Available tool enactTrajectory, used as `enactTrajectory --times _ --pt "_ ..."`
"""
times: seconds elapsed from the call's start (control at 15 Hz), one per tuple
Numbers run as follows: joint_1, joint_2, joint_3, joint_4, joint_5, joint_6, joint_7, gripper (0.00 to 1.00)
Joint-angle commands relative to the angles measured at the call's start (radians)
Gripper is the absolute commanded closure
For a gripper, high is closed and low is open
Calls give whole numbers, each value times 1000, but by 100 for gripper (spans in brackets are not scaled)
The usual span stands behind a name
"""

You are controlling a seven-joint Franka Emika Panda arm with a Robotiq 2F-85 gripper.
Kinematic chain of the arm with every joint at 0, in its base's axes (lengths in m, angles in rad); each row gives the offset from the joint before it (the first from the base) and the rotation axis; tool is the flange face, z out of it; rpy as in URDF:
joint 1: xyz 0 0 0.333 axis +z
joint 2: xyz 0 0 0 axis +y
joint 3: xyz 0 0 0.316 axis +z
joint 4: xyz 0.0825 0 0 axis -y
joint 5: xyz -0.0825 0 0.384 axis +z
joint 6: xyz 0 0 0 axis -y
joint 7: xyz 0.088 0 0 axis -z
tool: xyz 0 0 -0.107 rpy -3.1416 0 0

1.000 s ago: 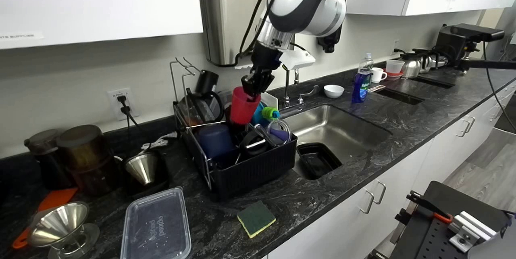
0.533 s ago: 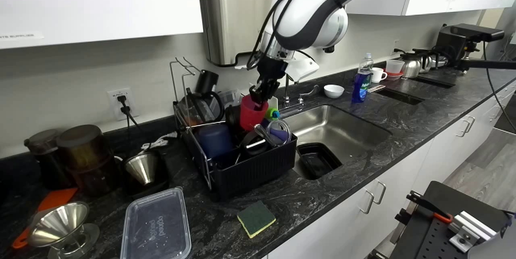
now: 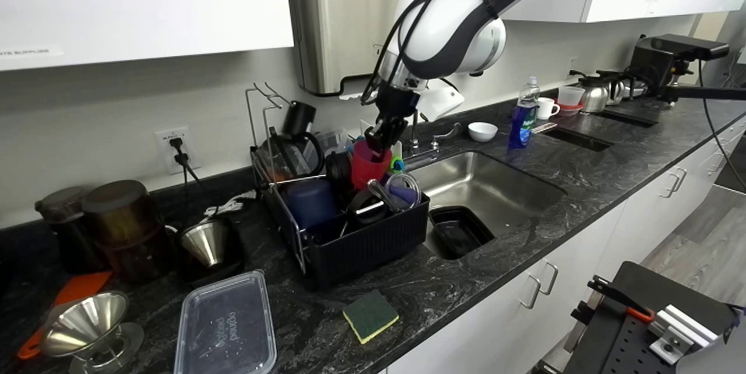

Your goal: Put the pink cup on the dish drainer

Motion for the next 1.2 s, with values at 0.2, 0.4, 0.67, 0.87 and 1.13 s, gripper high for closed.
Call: enactTrajectory --times 0.2,0.4,0.67,0.87,1.13 --pt "-7 -2 1 -25 -48 42 -20 99" --pt "-7 -3 1 -34 -68 52 -21 99" --pt "-7 -8 0 -43 -92 63 -20 63" --pt "-8 -10 0 -46 -104 66 -19 43" --pt "-8 -16 1 -45 -112 66 -22 15"
